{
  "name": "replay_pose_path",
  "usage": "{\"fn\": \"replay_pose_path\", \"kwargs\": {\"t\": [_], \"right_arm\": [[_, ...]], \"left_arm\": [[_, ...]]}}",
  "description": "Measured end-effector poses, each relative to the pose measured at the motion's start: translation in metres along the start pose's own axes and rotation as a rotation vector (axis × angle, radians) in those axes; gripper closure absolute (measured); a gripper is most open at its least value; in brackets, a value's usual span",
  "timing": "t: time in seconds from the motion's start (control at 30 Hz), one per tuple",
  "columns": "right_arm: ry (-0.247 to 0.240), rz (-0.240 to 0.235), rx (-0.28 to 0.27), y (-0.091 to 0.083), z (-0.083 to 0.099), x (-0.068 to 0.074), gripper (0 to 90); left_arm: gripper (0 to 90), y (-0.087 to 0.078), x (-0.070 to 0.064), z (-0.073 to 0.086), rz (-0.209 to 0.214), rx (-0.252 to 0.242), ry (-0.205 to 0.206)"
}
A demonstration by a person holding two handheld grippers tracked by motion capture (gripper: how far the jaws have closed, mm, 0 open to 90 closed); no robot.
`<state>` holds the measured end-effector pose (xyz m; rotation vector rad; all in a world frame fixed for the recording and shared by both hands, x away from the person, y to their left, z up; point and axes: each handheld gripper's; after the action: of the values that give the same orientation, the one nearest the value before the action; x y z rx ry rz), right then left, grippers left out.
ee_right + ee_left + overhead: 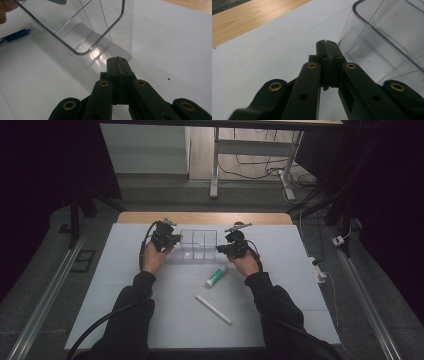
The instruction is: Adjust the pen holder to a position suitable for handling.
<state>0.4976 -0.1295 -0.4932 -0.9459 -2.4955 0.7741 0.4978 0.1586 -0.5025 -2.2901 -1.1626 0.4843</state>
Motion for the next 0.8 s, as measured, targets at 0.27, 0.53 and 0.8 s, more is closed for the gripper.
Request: {"fn": "replay_pose_path", "kwargs": {"t": [0.27,0.53,0.8], "right_arm": [[-0.006,0.004,0.016,0.001,0.002,0.001,89.6],[-0.003,0.013,0.032,0.009,0.007,-0.001,89.5],[0.001,0.029,0.030,0.012,0.008,-0.002,89.5]], "left_arm": [[88.5,0.000,-0.002,0.001,-0.002,0.023,0.005],[88.4,0.007,-0.002,0.004,-0.009,0.059,0.011],[88.3,0.016,-0.001,0.008,-0.015,0.095,-0.009]]}}
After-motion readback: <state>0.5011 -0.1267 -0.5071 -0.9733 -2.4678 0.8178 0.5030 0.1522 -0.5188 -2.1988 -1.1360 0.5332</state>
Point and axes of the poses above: each handheld gripper's, and its own axes: y roughly forward along the jaws, z roughly out of its underside, x roughly to its left, and after that the axes turned 7 degrees about -x, right-handed
